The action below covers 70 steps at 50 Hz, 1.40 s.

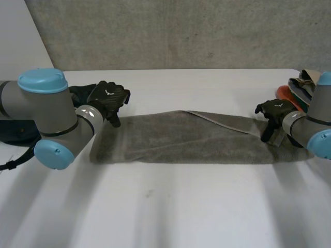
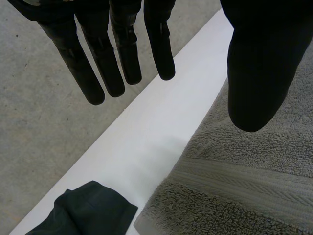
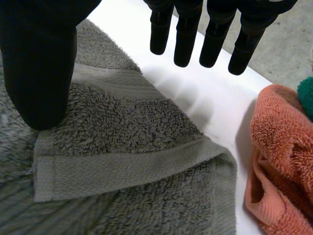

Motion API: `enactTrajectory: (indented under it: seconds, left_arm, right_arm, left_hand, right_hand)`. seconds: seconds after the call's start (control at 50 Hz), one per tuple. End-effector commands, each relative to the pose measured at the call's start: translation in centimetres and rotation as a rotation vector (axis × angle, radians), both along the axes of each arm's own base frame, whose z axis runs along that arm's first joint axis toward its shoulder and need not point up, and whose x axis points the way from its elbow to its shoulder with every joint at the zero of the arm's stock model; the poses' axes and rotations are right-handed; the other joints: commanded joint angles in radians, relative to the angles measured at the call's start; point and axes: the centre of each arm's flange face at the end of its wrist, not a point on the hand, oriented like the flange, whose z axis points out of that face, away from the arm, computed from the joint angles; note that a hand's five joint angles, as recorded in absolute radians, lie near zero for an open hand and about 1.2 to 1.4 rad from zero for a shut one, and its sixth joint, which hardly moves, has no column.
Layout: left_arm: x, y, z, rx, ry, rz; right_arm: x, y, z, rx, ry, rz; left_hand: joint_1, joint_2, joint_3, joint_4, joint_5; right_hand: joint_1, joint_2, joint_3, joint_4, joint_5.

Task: Fold the laundry.

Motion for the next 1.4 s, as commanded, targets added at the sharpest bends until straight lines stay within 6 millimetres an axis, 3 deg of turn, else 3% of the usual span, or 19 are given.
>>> enactTrajectory:
  seconds: [0.02,0.18,0.26,0.34,0.42,0.5,0.6,0.74,0.82,0.98,1.02,1.04,1.1,1.16,1.18,1.24,1.3,1.32,1.4]
  left_arm:
    - [0.4,-0.1,0.3,-0.004,0.000,0.015]
    - [0.6,0.0,0.5,-0.002,-0.001,0.018]
    - [0.6,0.1,0.5,-0.004,0.000,0.018]
    - [0.7,0.1,0.6,-0.005,0.000,0.021]
    - [0.8,-0.1,0.9,-0.014,0.006,0.031]
    - [1.0,-0.7,1.3,-0.045,0.018,0.059]
    - [0.8,-1.7,1.7,-0.101,0.062,0.122]
    - [-1.4,-1.3,0.7,-0.090,0.090,0.099]
    - [-2.8,-0.5,-0.5,-0.046,0.082,0.037]
    - [-4.5,0.7,-3.2,0.041,0.033,-0.027]
    - [-4.4,0.2,-3.3,0.026,0.031,-0.001]
    - [-4.0,-0.6,-3.1,0.001,0.032,0.048]
    - [-3.0,-2.2,-2.2,-0.060,0.038,0.154]
    - [-1.6,-3.6,-0.6,-0.126,0.047,0.245]
    - [-0.8,-4.1,0.9,-0.171,0.051,0.283]
    - [0.0,-4.7,3.6,-0.253,0.072,0.295]
    - [0.9,-5.3,8.3,-0.405,0.140,0.286]
    - [1.2,-5.5,10.9,-0.497,0.187,0.278]
    - [2.0,-5.0,16.9,-0.715,0.298,0.285]
  right_arm:
    - [0.2,-0.7,-0.1,-0.030,0.014,0.007]
    - [0.6,-1.5,-0.4,-0.056,0.015,0.021]
    - [0.7,-2.0,-0.7,-0.066,0.014,0.032]
    - [0.7,-2.6,0.1,-0.102,0.018,0.031]
    - [0.8,-2.6,3.1,-0.156,0.014,0.038]
    - [1.6,-0.3,7.9,-0.191,0.002,0.091]
    - [3.4,5.5,15.3,-0.304,-0.015,0.271]
    - [5.4,13.5,22.8,-0.495,-0.070,0.464]
    - [5.8,17.3,25.9,-0.583,-0.111,0.544]
    - [5.0,21.4,30.6,-0.709,-0.229,0.618]
    - [4.8,21.9,31.0,-0.710,-0.257,0.634]
    - [4.5,22.1,31.3,-0.706,-0.282,0.643]
    - [3.7,21.1,31.1,-0.705,-0.313,0.629]
    - [2.7,18.0,29.6,-0.679,-0.318,0.573]
    - [2.3,15.9,28.2,-0.653,-0.319,0.546]
    - [2.8,13.5,25.9,-0.592,-0.320,0.522]
    - [2.6,9.6,22.7,-0.536,-0.262,0.420]
    - [2.4,7.5,21.7,-0.544,-0.218,0.360]
    - [2.2,2.9,21.6,-0.634,-0.163,0.208]
  left_hand:
    - [0.021,0.038,0.030,0.043,0.053]
    - [0.012,0.029,0.021,0.034,0.045]
    - [0.003,0.021,0.012,0.026,0.036]
    - [-0.014,0.003,-0.006,0.008,0.018]
    - [-0.023,-0.006,-0.014,-0.001,0.009]
    - [-0.038,-0.020,-0.029,-0.015,-0.005]
    - [-0.254,-0.237,-0.245,-0.232,-0.222]
    - [-0.397,-0.379,-0.388,-0.374,-0.364]
    - [-0.397,-0.379,-0.388,-0.374,-0.364]
    - [-0.397,-0.379,-0.388,-0.374,-0.364]
    - [-0.236,-0.218,-0.227,-0.213,-0.203]
    - [0.105,0.123,0.114,0.128,0.138]
    - [0.822,0.840,0.831,0.845,0.855]
    - [0.825,0.842,0.834,0.847,0.857]
    - [0.825,0.842,0.834,0.847,0.857]
    - [0.825,0.842,0.834,0.847,0.857]
    - [0.825,0.842,0.834,0.847,0.857]
    - [0.825,0.842,0.834,0.847,0.857]
    - [0.825,0.842,0.834,0.847,0.857]
  right_hand:
    - [0.213,0.209,0.212,0.217,0.204]
    - [0.518,0.514,0.517,0.522,0.509]
    - [0.999,0.995,0.998,1.003,0.990]
    - [1.001,0.996,1.000,1.004,0.992]
    - [1.001,0.996,1.000,1.004,0.992]
    - [1.001,0.996,1.000,1.004,0.992]
    - [1.001,0.996,1.000,1.004,0.992]
    - [1.001,0.996,1.000,1.004,0.992]
    - [1.001,0.996,1.000,1.004,0.992]
    - [1.001,0.996,1.000,1.004,0.992]
    - [1.001,0.996,1.000,1.004,0.992]
    - [1.001,0.996,1.000,1.004,0.992]
    - [1.001,0.996,1.000,1.004,0.992]
    - [1.001,0.996,1.000,1.004,0.992]
    - [1.001,0.996,1.000,1.004,0.992]
    - [1.001,0.996,1.000,1.004,0.992]
    - [1.001,0.996,1.000,1.004,0.992]
    - [1.001,0.996,1.000,1.004,0.992]
    - [1.001,0.996,1.000,1.004,0.992]
